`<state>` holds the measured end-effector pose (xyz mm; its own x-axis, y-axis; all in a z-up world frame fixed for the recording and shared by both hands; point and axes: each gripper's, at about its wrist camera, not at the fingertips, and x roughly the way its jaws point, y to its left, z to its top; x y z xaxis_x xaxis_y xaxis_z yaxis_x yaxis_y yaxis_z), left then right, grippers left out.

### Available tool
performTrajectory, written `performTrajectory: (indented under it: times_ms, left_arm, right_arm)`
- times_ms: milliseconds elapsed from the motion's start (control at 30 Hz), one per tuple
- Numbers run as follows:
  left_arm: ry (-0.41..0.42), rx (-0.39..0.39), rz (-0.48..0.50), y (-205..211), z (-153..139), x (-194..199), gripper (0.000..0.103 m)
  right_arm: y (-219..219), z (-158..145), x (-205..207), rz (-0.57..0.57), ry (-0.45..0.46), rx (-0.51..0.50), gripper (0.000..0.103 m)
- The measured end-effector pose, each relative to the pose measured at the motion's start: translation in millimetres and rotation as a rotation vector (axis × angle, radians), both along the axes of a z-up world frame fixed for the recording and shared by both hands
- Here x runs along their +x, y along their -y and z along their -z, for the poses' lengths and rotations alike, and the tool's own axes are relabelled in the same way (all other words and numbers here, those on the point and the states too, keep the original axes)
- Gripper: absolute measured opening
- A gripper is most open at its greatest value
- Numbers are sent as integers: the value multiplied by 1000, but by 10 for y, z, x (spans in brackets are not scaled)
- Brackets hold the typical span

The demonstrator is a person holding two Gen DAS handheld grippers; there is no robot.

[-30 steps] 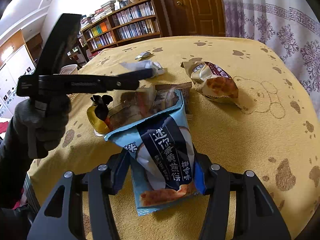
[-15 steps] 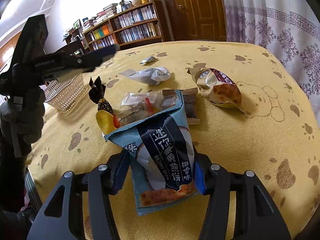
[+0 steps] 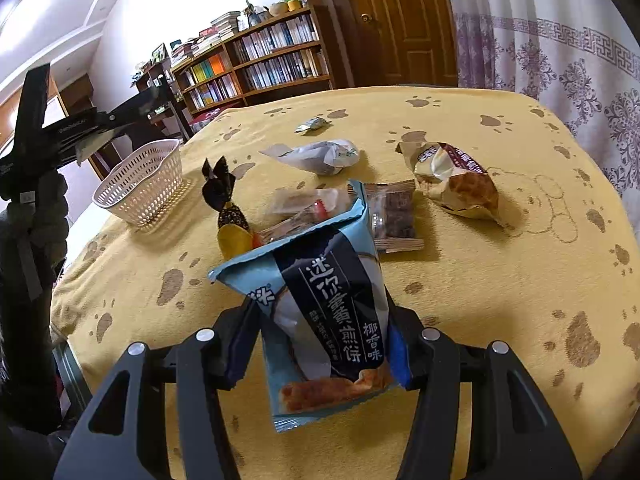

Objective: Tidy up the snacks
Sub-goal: 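Carry the cracker box with the left gripper while the right carries the blue bag toward the basket, then open the left gripper over the basket while the right drops the blue bag in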

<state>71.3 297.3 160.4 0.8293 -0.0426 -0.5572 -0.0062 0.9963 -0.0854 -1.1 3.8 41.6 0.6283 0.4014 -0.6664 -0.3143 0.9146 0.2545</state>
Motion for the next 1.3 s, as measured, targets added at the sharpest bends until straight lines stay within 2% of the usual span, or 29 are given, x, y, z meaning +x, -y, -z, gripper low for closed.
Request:
performTrajectory:
  times_ms: [133, 167, 267, 400, 633, 800, 933, 1100, 1200, 1300]
  left_arm:
    - [13, 22, -140, -406, -21, -26, 51]
    - [15, 33, -173, -502, -19, -33, 54]
    - [26, 60, -259, -755, -10, -42, 82]
    - [62, 50, -314, -961, -43, -122, 91]
    - [124, 33, -377, -1263, -204, -342, 94]
    - [183, 26, -394, -1326, -362, -515, 96]
    - [231, 21, -411, -1366, -476, -675, 97]
    - [265, -10, -421, -1446, -571, -782, 97]
    - [276, -23, -425, -1466, -597, -810, 97]
    - [275, -34, -418, -1473, -600, -823, 97]
  right_arm:
    - [-69, -25, -15, -3, -3, 12, 55]
    - [-83, -33, -14, -3, -3, 16, 55]
    - [-143, -82, -6, -5, 0, 33, 55]
    - [-245, -186, 33, -15, 6, 54, 55]
    - [-712, -506, 183, -96, 31, 64, 55]
    - [-1365, -803, 407, -209, 54, 78, 55]
    - [-2010, -931, 652, -291, 27, 92, 55]
    - [-2637, -956, 984, -322, -41, 122, 55]
    - [-2904, -898, 1178, -311, -90, 148, 58]
    - [-3049, -819, 1303, -320, -126, 166, 66]
